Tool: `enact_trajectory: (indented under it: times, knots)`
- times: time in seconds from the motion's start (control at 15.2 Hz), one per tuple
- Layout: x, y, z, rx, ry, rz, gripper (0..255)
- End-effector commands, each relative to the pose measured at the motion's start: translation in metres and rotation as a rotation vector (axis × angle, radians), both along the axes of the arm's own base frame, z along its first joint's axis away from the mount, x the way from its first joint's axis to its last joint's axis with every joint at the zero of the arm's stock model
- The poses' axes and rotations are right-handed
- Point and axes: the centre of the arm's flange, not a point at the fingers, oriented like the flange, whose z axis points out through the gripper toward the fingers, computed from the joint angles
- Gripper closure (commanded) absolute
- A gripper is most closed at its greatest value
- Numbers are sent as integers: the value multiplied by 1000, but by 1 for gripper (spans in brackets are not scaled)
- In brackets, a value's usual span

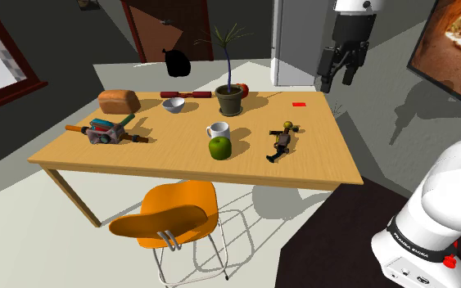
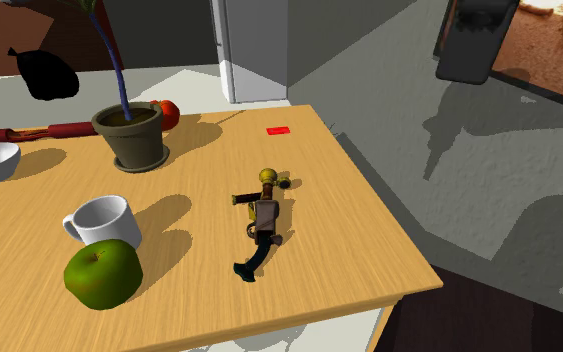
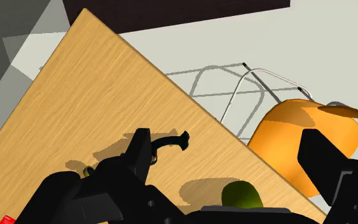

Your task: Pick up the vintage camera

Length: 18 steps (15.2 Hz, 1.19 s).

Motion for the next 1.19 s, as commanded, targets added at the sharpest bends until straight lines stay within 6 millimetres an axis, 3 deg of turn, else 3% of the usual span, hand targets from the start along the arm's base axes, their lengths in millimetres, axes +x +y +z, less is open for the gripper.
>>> enact_trajectory:
  times: [0.0, 1.12]
  knots:
    - [0, 0, 0, 0, 0, 0, 0]
    - [127, -44, -177, -50, 2, -206, 0]
